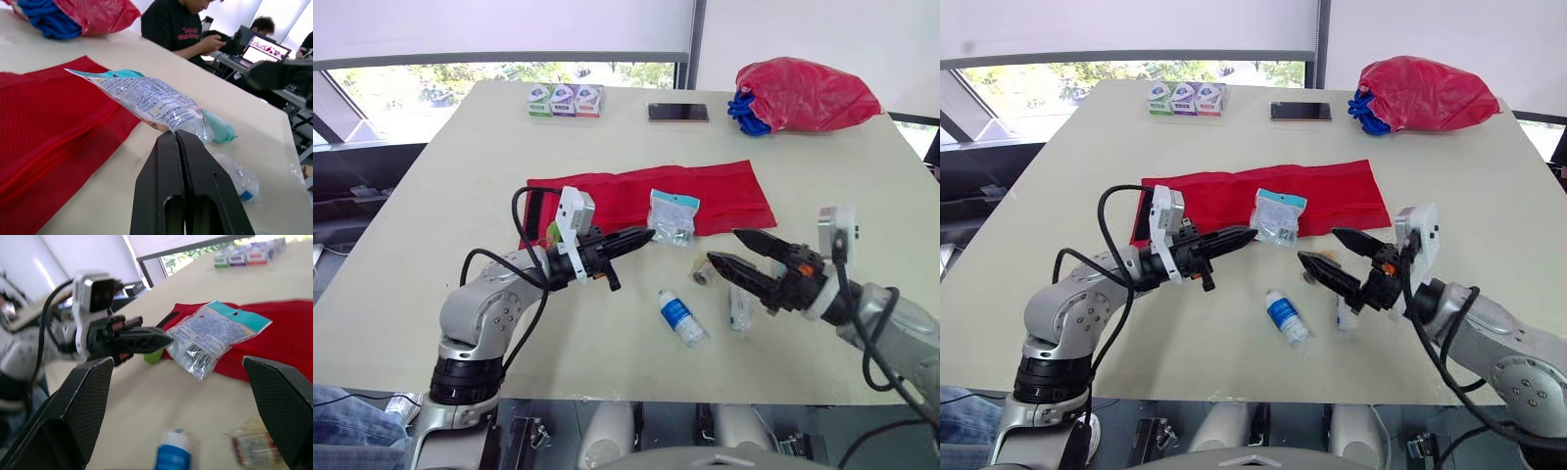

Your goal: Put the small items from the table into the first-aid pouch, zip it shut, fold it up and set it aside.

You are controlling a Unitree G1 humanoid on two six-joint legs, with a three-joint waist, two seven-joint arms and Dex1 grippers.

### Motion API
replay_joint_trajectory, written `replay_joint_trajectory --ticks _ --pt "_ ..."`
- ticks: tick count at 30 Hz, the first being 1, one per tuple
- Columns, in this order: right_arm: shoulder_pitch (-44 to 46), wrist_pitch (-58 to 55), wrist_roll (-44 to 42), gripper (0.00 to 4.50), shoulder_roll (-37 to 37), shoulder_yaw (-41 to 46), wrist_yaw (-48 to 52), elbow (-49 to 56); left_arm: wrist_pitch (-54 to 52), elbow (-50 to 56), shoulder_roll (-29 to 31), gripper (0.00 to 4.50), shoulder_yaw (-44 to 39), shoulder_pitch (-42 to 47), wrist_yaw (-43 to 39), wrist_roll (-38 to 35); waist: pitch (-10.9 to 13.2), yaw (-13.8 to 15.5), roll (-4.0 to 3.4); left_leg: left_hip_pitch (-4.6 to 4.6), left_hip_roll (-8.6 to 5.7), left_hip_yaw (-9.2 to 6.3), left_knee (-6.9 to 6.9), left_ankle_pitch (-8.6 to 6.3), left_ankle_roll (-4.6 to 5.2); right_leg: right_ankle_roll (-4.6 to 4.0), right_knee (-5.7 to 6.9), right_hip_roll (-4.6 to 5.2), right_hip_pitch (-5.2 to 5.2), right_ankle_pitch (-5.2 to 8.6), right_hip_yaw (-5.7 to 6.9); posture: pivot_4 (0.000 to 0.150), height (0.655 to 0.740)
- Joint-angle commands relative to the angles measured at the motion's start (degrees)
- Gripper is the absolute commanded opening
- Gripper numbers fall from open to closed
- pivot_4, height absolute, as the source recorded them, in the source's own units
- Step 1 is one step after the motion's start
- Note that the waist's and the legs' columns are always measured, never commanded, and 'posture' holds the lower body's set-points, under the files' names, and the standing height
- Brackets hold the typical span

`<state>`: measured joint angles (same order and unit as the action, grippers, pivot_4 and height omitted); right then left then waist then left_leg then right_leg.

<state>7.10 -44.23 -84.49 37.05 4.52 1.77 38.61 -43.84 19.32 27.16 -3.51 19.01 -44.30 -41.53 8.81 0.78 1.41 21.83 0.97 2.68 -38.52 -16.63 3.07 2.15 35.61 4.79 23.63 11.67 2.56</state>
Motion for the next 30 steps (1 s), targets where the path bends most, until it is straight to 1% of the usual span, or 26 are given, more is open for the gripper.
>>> replay_joint_trajectory --ticks 1,3,4,9,12,13,14,15,16,17,18,19,21,22,23,30 --pt "3.1 1.4 -15.3 4.50 -1.4 -2.4 -13.1 -3.0 -0.4 3.7 -0.9 0.01 0.7 1.7 0.8 -2.3 0.0 0.0 0.04 0.00 0.00 -0.03 -0.01 0.00 0.00 0.00 0.00 -0.07 0.00 0.00 -0.06 0.150 0.7400" --pt "4.4 3.0 -20.4 4.50 -3.1 -3.7 -18.1 -5.1 -0.6 3.9 -2.0 0.01 1.1 1.9 1.3 -3.1 0.0 0.0 0.05 0.00 0.00 -0.05 0.00 0.00 0.00 0.00 0.00 -0.15 -0.01 0.00 -0.17 0.150 0.7400" --pt "5.1 3.1 -21.5 4.50 -3.6 -4.4 -19.4 -5.7 -0.4 3.9 -2.3 0.01 1.5 1.9 1.5 -3.0 0.0 0.0 0.05 0.01 0.00 -0.05 0.00 0.00 0.00 0.00 0.00 -0.17 -0.01 0.00 -0.21 0.150 0.7400" --pt "8.4 5.6 -26.6 4.50 -6.8 -5.8 -23.9 -6.9 -0.3 3.8 -3.6 0.01 2.4 2.5 2.2 -3.1 0.0 0.0 0.05 0.03 0.00 -0.07 0.00 0.00 0.02 0.12 0.00 -0.42 0.01 -0.06 -0.50 0.150 0.7400" --pt "9.2 6.4 -27.3 4.50 -8.1 -6.0 -24.8 -6.9 -0.1 3.9 -3.5 0.01 3.0 2.2 1.9 -2.8 0.0 0.0 0.05 0.03 0.02 -0.13 -0.02 0.00 0.02 0.17 0.00 -0.71 0.00 -0.08 -0.86 0.150 0.7400" --pt "9.2 6.5 -27.2 4.25 -8.3 -5.9 -25.0 -6.9 -0.1 3.9 -3.5 0.00 3.0 2.1 1.9 -2.8 0.0 0.0 0.05 0.04 0.02 -0.14 -0.01 0.00 0.02 0.16 0.00 -0.74 0.00 -0.08 -0.93 0.150 0.7400" --pt "9.2 6.7 -27.2 3.84 -8.5 -6.0 -25.2 -6.9 -0.1 4.0 -3.4 0.00 3.0 2.0 1.8 -2.8 0.0 0.0 0.05 0.04 0.02 -0.14 -0.02 0.00 0.02 0.15 0.00 -0.74 0.00 -0.07 -0.95 0.150 0.7400" --pt "9.1 6.8 -27.0 3.62 -8.5 -5.9 -25.3 -6.9 0.0 3.9 -3.3 0.00 3.0 1.9 1.7 -2.8 0.0 0.0 0.05 0.04 0.02 -0.12 -0.02 0.00 0.02 0.13 0.00 -0.74 0.00 -0.06 -0.98 0.150 0.7400" --pt "9.0 6.9 -26.9 3.27 -8.6 -5.8 -25.2 -6.7 0.0 3.8 -3.2 0.00 2.9 1.9 1.6 -2.8 0.0 -0.1 0.05 0.04 0.02 -0.11 -0.02 0.00 0.02 0.12 0.00 -0.74 0.00 -0.05 -1.00 0.150 0.7400" --pt "8.8 7.1 -26.8 2.73 -8.6 -5.7 -25.2 -6.4 0.1 3.6 -3.1 0.00 3.0 1.8 1.5 -2.7 0.0 -0.1 0.05 0.04 0.02 -0.10 -0.02 0.00 0.02 0.13 0.00 -0.75 0.00 -0.06 -1.01 0.150 0.7400" --pt "8.7 7.2 -26.8 2.48 -8.6 -5.6 -25.1 -6.2 0.1 3.4 -3.0 0.00 3.0 1.9 1.4 -2.6 0.0 -0.1 0.05 0.04 0.03 -0.10 -0.01 0.00 0.02 0.13 0.00 -0.74 0.01 -0.06 -1.01 0.150 0.7400" --pt "8.6 7.2 -26.6 1.91 -8.5 -5.5 -25.0 -6.1 0.2 3.2 -3.0 0.00 3.1 1.9 1.3 -2.5 0.0 -0.1 0.05 0.04 0.03 -0.10 -0.01 0.00 0.02 0.13 0.00 -0.75 0.01 -0.06 -1.01 0.150 0.7400" --pt "8.2 7.1 -26.1 0.93 -8.4 -5.4 -24.8 -6.2 0.4 2.8 -3.0 0.00 3.0 2.0 1.3 -2.4 0.0 0.0 0.05 0.04 0.04 -0.11 -0.01 0.00 0.02 0.09 0.00 -0.75 0.01 -0.03 -1.00 0.150 0.7400" --pt "8.0 7.2 -25.9 0.34 -8.4 -5.4 -24.7 -6.2 0.4 2.7 -3.0 0.00 2.9 2.0 1.2 -2.4 0.0 -0.1 0.05 0.04 0.04 -0.11 -0.01 0.00 0.02 0.08 0.00 -0.75 0.01 -0.03 -1.00 0.150 0.7400" --pt "7.7 7.1 -25.5 0.11 -8.2 -5.3 -24.6 -6.2 0.4 2.5 -2.9 0.00 2.7 2.1 1.2 -2.4 0.0 -0.1 0.05 0.03 0.04 -0.10 -0.01 0.00 0.02 0.07 0.00 -0.75 0.01 -0.02 -1.01 0.150 0.7400" --pt "5.8 6.2 -22.4 0.10 -6.6 -4.7 -23.3 -7.2 0.3 2.3 -2.2 0.00 2.4 1.8 0.9 -2.6 0.0 -0.1 0.05 0.04 0.04 -0.09 -0.01 0.00 0.02 0.03 0.00 -0.75 0.01 0.00 -1.03 0.150 0.7400"
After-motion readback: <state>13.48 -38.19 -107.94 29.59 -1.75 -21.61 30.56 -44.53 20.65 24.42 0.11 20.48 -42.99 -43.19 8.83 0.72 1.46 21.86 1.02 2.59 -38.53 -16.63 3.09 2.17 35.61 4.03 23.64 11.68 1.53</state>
